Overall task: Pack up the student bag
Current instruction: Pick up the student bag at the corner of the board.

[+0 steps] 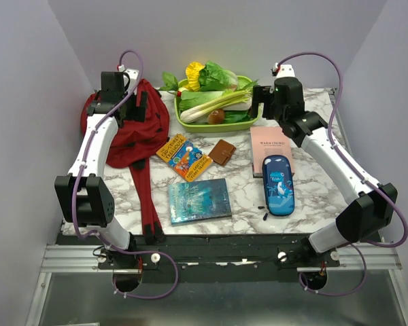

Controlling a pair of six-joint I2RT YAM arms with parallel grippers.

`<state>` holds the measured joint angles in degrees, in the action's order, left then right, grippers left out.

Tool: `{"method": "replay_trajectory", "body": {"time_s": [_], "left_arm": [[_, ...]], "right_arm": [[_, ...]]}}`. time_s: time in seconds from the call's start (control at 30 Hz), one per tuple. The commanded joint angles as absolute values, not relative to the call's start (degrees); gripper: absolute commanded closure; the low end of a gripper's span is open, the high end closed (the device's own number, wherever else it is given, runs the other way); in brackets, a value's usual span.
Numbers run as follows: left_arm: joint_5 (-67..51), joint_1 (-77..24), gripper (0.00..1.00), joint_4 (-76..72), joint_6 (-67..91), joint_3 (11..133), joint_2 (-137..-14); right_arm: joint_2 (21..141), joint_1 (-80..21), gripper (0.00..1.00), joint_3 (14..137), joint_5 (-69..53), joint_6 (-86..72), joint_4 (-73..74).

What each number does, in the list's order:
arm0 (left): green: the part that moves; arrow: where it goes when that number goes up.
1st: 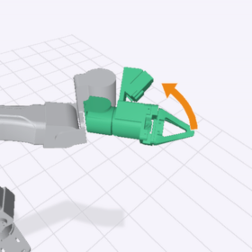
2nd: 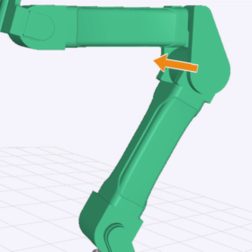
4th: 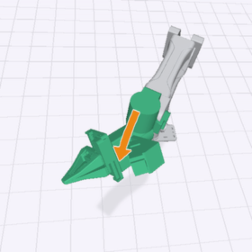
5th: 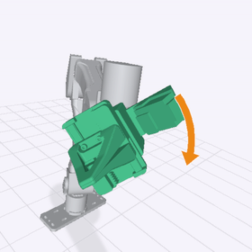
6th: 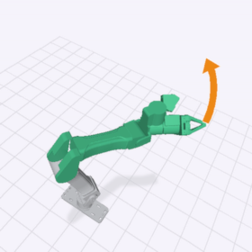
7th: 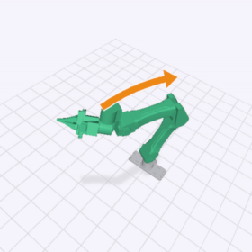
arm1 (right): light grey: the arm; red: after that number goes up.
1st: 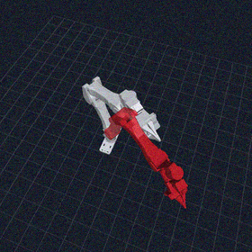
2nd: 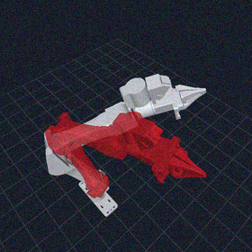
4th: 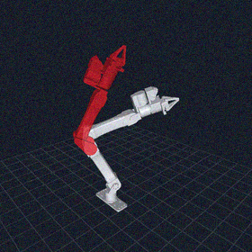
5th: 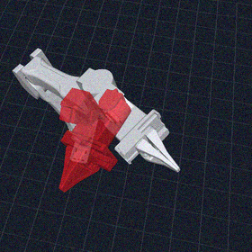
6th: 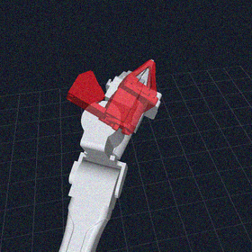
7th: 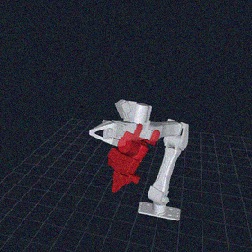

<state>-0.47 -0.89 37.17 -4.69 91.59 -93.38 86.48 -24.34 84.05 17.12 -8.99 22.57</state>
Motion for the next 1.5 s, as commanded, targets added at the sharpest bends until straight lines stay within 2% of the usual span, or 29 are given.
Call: {"method": "replay_trajectory", "body": {"time_s": [0.0, 0.2, 0.3, 0.8, 1.27, 1.37, 1.47], "left_arm": [[0.2, 0.9, 0.07, 34.1, -9.3, 86.3, -92.9], [0.3, 1.1, 0.05, 26.7, -13.4, 77.7, -91.1], [1.0, 1.2, 0.01, 26.4, -14.4, 76.9, -91.9], [3.9, 1.8, 0.01, 23.9, -18.3, 72.3, -94.7], [3.8, 1.8, 0.01, 20.8, -20.1, 77.4, -102.9], [4.0, 1.7, 0.04, 21.2, -20.6, 77.0, -103.7], [4.7, 1.8, 0.15, 21.4, -21.3, 76.6, -104.7]], "right_arm": [[87.4, -24.7, 0.00, 82.8, 17.2, -8.2, 23.2], [87.0, -24.7, 0.00, 81.3, 15.8, -7.4, 23.8], [86.1, -24.7, 0.00, 80.4, 14.8, -6.7, 23.8], [83.5, -24.7, 0.00, 77.7, 12.0, -5.6, 22.3], [81.7, -24.6, 0.00, 76.4, 9.5, -5.3, 21.6], [81.3, -24.7, 0.00, 76.3, 9.8, -5.0, 22.2], [81.2, -24.7, 0.00, 77.0, 10.5, -4.8, 23.0]]}}
